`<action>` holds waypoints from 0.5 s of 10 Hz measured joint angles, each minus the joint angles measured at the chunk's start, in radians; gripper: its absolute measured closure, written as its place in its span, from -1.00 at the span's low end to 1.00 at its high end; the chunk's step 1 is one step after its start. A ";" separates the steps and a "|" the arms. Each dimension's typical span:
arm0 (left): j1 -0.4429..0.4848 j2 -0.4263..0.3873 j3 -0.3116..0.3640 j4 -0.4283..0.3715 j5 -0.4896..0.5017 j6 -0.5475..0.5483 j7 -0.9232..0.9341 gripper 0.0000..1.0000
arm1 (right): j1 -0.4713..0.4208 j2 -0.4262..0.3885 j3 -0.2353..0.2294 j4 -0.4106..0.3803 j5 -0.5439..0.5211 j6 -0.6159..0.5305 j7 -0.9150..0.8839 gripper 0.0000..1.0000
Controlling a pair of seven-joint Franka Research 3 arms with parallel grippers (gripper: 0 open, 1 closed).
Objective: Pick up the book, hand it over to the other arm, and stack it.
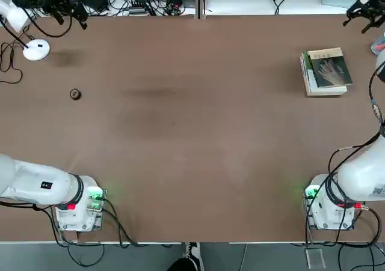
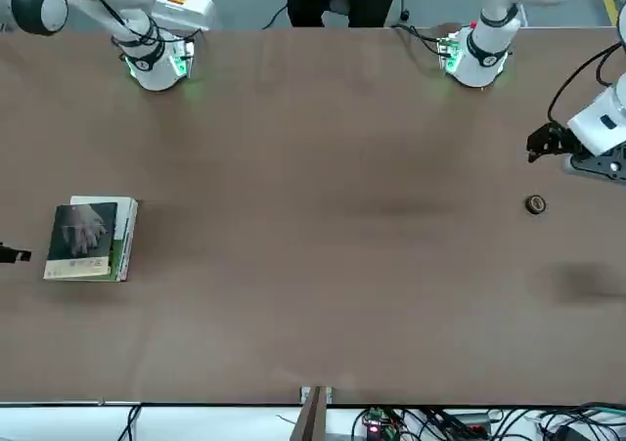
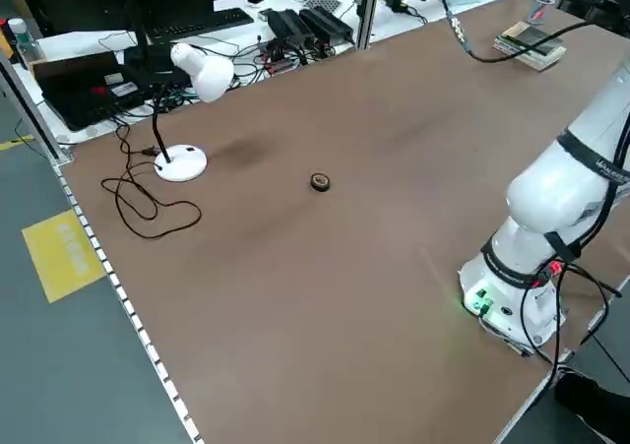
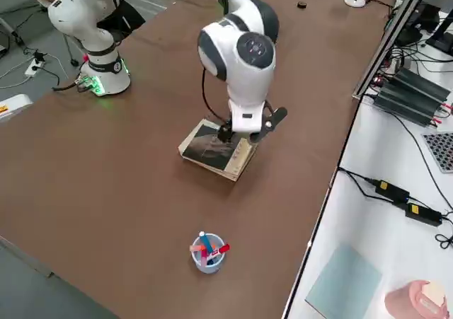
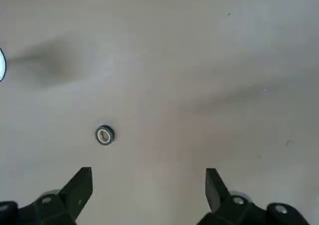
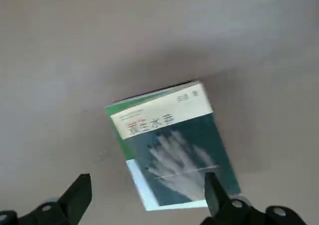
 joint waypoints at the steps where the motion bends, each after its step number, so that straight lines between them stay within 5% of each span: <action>1: 0.000 0.006 0.001 0.014 0.000 -0.005 0.000 -1.00 | 0.017 -0.027 0.039 -0.001 -0.045 0.000 0.074 -1.00; 5: 0.006 0.028 0.008 0.053 0.000 -0.012 0.000 -1.00 | 0.052 -0.153 0.224 -0.020 -0.199 -0.010 0.270 -1.00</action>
